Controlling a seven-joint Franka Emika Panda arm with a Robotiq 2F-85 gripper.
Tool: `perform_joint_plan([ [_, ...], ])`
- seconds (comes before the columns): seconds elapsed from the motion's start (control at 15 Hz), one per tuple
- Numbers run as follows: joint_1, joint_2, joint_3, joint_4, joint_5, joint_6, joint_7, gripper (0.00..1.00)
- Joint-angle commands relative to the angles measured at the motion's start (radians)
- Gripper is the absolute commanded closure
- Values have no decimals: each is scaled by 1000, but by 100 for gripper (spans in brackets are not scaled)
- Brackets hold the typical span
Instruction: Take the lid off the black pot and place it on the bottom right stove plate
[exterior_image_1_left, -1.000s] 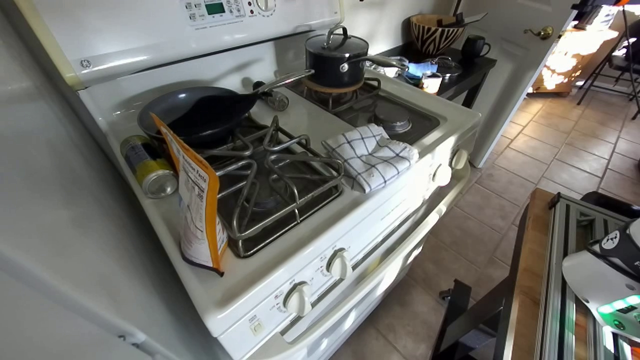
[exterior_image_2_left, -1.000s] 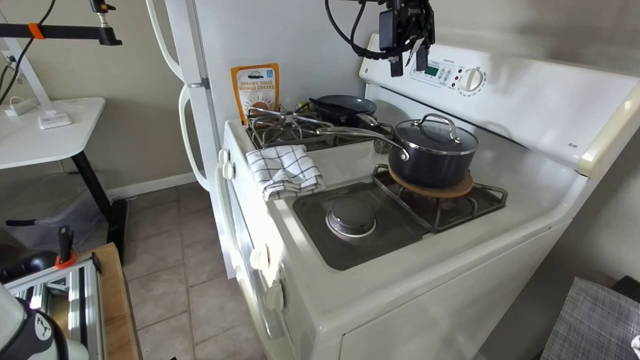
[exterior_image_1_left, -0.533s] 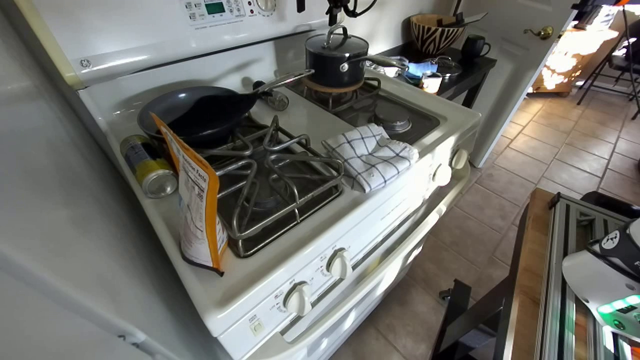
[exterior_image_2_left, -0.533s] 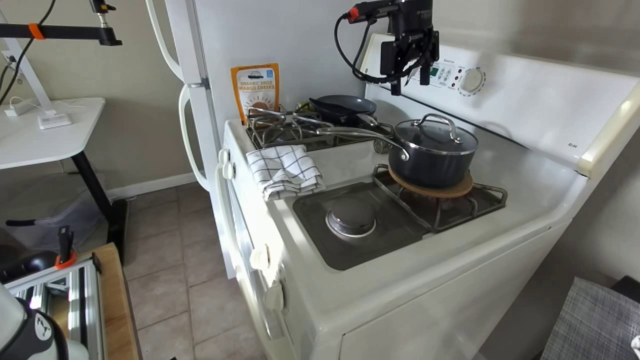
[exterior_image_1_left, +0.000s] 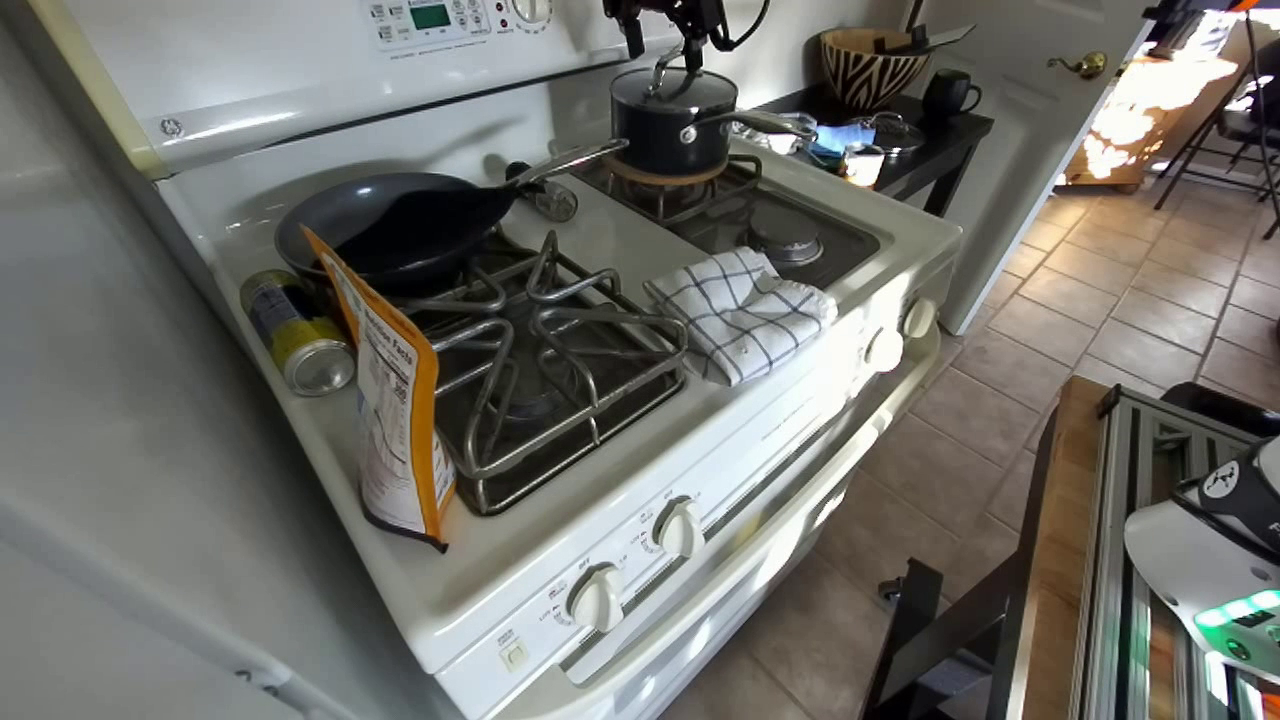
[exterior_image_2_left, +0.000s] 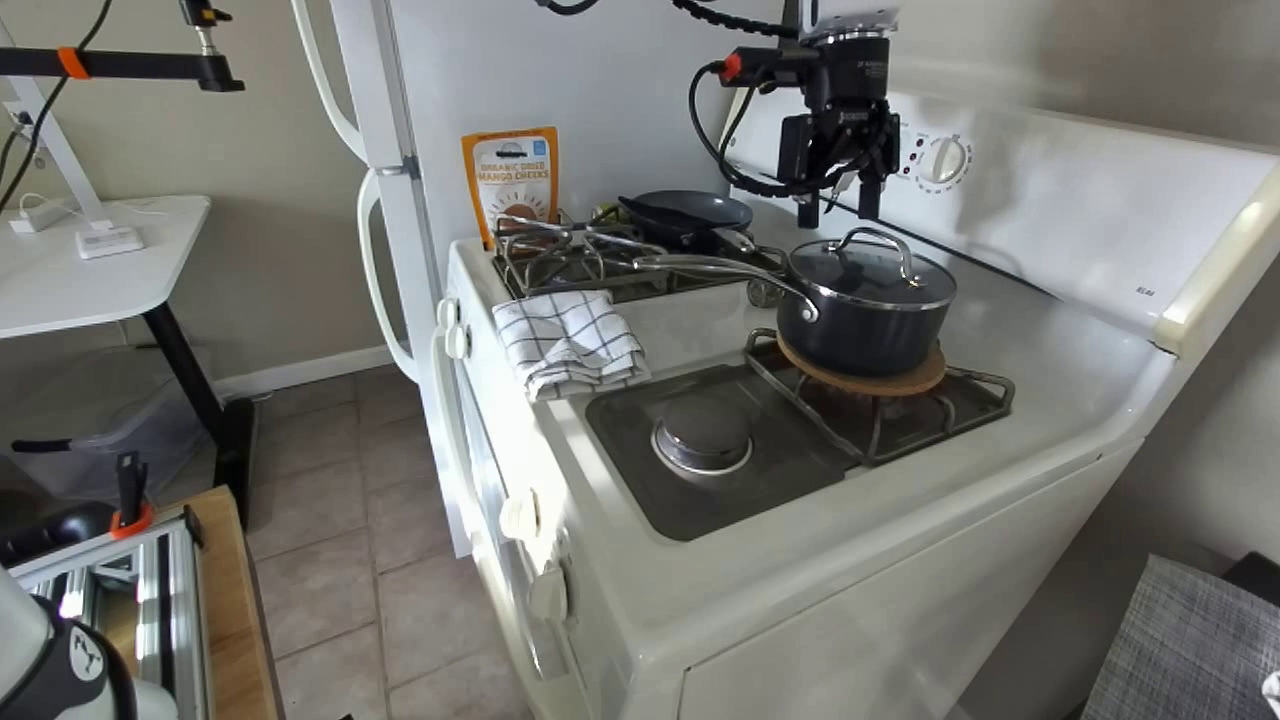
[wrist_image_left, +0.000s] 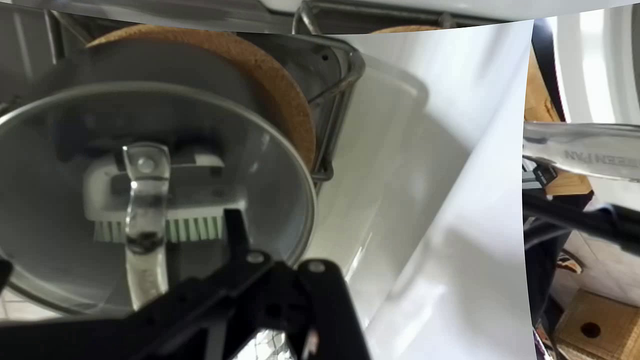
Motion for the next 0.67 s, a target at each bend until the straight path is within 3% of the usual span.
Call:
perform_joint_plan([
  [0.0,5,67,-16,95,-8,-27,47,2],
  [0.13,6,86,-20,117,-9,-32,57,8],
  [0.27,5,96,-22,126,-9,-31,65,21],
  [0.4,7,105,-27,136,-12,-35,70,44],
  [0.6,9,102,-32,133,-19,-34,77,69],
])
